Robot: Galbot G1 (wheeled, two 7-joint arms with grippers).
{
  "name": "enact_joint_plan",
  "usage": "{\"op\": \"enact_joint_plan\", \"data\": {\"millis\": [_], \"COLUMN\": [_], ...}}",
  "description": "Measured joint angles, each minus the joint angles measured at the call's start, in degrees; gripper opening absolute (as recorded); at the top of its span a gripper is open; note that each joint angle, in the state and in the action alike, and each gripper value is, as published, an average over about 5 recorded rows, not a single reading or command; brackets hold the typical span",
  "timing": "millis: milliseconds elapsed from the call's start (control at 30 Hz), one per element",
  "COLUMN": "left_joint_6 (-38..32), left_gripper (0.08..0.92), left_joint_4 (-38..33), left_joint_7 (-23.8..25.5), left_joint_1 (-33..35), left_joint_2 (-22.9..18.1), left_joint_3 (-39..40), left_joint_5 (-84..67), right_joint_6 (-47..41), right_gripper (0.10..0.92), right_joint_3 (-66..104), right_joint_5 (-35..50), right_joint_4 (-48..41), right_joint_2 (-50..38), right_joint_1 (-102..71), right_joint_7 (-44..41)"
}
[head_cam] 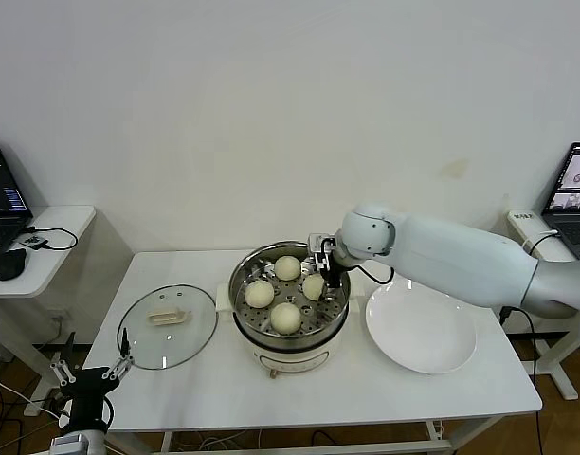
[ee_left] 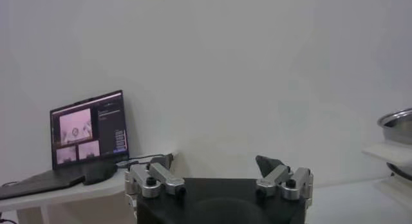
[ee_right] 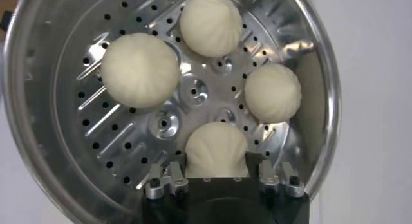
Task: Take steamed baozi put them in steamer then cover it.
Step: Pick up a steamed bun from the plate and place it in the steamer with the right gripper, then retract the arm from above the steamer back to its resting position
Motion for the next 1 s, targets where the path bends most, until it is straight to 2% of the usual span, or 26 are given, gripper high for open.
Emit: {"op": "enact_joint_plan", "data": {"millis": [100, 467, 800, 1000], "left_joint_6": [0.1, -0.3, -0.2, -0.4], "left_gripper": [0.823, 0.823, 0.823, 0.823], "left_joint_4": [0.2, 0.2, 0.0, 0.8], "left_joint_7": [0.0, -0.2, -0.1, -0.4], "left_joint_1": [-0.2, 0.4, -0.3, -1.0], "left_joint_2": [-0.2, -0.7, -0.7, -0.2], "left_joint_3": [0.1, -0.8, 0.1, 0.7], "left_joint_5": [0.0, -0.8, -0.5, -0.6], "right_joint_6": [0.1, 0.9, 4.0, 10.0], "right_gripper": [0.815, 0.823, 0.823, 0.823], "right_joint_3": [1.0, 8.8, 23.9, 37.7], "right_joint_5": [-0.1, -0.1, 5.1, 7.0], "right_joint_4": [0.6, 4.8, 15.2, 21.1], "right_joint_2": [-0.7, -5.4, -13.3, -17.4], "right_joint_1": [-0.2, -4.8, -19.1, -34.1], "right_joint_7": [0.0, 4.2, 17.4, 27.2]}}
